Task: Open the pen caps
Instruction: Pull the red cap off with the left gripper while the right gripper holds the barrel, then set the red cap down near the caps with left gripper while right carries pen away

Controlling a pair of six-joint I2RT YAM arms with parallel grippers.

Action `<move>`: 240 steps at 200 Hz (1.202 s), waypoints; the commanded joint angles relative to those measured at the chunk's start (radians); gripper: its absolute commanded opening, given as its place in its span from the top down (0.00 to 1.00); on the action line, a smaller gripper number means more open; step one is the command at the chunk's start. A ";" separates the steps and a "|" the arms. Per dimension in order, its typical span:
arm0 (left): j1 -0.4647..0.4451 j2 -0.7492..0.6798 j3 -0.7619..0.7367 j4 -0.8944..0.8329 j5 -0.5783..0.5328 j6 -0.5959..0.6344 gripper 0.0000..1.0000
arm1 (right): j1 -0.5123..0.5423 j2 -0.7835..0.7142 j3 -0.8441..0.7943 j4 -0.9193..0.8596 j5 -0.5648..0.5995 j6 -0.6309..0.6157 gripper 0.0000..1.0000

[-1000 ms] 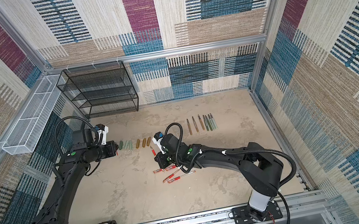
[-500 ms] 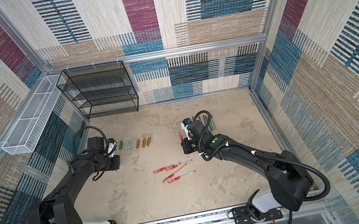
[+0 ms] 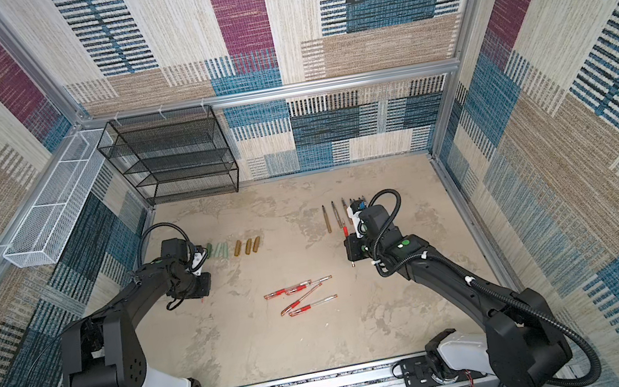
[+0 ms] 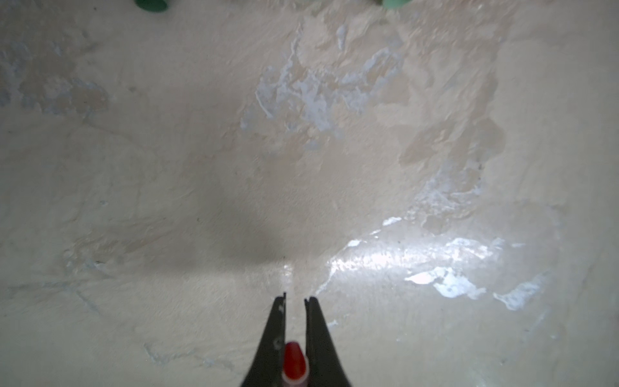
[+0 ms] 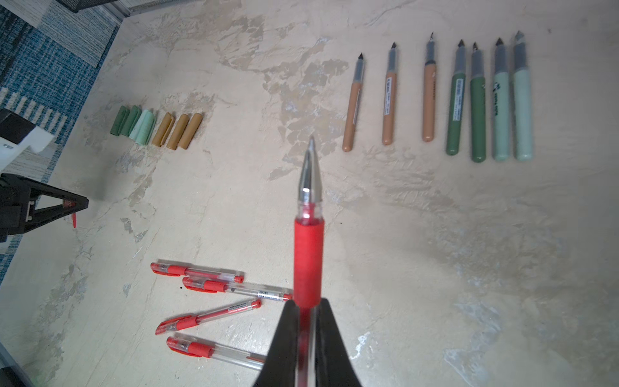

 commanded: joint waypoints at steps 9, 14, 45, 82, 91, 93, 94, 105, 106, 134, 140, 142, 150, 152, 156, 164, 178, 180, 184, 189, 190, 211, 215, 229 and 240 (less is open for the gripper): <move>0.002 0.047 0.003 0.011 -0.003 0.009 0.97 | -0.041 -0.026 -0.011 -0.019 -0.013 -0.027 1.00; 0.001 0.053 0.006 0.008 0.000 0.005 0.96 | -0.048 -0.029 -0.015 -0.020 -0.014 -0.027 1.00; 0.001 0.079 0.013 0.004 0.009 -0.005 0.90 | -0.088 -0.034 -0.029 -0.027 -0.023 -0.029 1.00; 0.002 0.080 0.023 -0.006 0.002 -0.007 0.77 | -0.118 -0.030 -0.029 -0.042 -0.030 -0.046 1.00; 0.001 0.074 0.028 -0.010 0.003 -0.011 0.74 | -0.128 -0.030 -0.028 -0.048 -0.028 -0.051 1.00; 0.001 0.073 0.028 -0.011 0.002 -0.011 0.74 | -0.130 -0.028 -0.028 -0.050 -0.028 -0.052 1.00; 0.002 0.073 0.028 -0.012 0.002 -0.011 0.73 | -0.131 -0.028 -0.028 -0.050 -0.029 -0.052 1.00; 0.001 0.062 0.031 -0.016 0.002 -0.015 0.70 | -0.144 -0.025 -0.028 -0.059 -0.030 -0.061 1.00; 0.001 0.062 0.033 -0.017 0.002 -0.015 0.70 | -0.145 -0.024 -0.028 -0.060 -0.030 -0.061 1.00; 0.000 0.026 0.043 -0.033 0.004 -0.023 0.62 | -0.176 0.008 -0.017 -0.096 -0.019 -0.078 1.00; 0.000 0.016 0.046 -0.038 0.006 -0.026 0.61 | -0.182 0.016 -0.013 -0.102 -0.016 -0.082 1.00; 0.000 0.011 0.046 -0.039 0.007 -0.027 0.61 | -0.184 0.018 -0.011 -0.105 -0.016 -0.084 1.00; 0.000 -0.007 0.051 -0.046 0.013 -0.029 0.57 | -0.191 0.032 -0.007 -0.111 -0.016 -0.093 1.00; -0.002 -0.013 0.052 -0.046 0.014 -0.030 0.57 | -0.192 0.033 -0.007 -0.112 -0.014 -0.095 1.00; -0.001 -0.024 0.054 -0.051 0.016 -0.030 0.55 | -0.195 0.041 -0.006 -0.115 -0.013 -0.100 1.00; -0.004 -0.053 0.057 -0.055 0.019 -0.033 0.52 | -0.202 0.058 -0.001 -0.122 -0.010 -0.113 1.00; -0.004 -0.108 0.063 -0.058 0.027 -0.036 0.46 | -0.208 0.090 0.011 -0.139 0.006 -0.137 1.00; -0.006 -0.117 0.064 -0.059 0.029 -0.036 0.45 | -0.209 0.093 0.013 -0.141 0.008 -0.141 1.00; -0.006 -0.133 0.065 -0.060 0.032 -0.037 0.43 | -0.212 0.103 0.016 -0.146 0.013 -0.147 1.00; -0.006 -0.154 0.066 -0.063 0.036 -0.041 0.41 | -0.219 0.114 0.022 -0.153 0.014 -0.151 1.00; -0.006 -0.158 0.066 -0.063 0.037 -0.046 0.40 | -0.220 0.116 0.023 -0.153 0.013 -0.152 1.00; -0.006 -0.252 0.071 -0.073 0.087 -0.075 0.30 | -0.242 0.150 0.040 -0.160 0.002 -0.176 1.00; -0.006 -0.268 0.072 -0.074 0.098 -0.083 0.28 | -0.245 0.157 0.043 -0.162 0.003 -0.180 1.00; -0.006 -0.326 0.072 -0.078 0.131 -0.104 0.25 | -0.252 0.189 0.062 -0.181 0.016 -0.197 1.00; -0.006 -0.367 0.069 -0.079 0.155 -0.115 0.23 | -0.253 0.221 0.081 -0.202 0.032 -0.220 1.00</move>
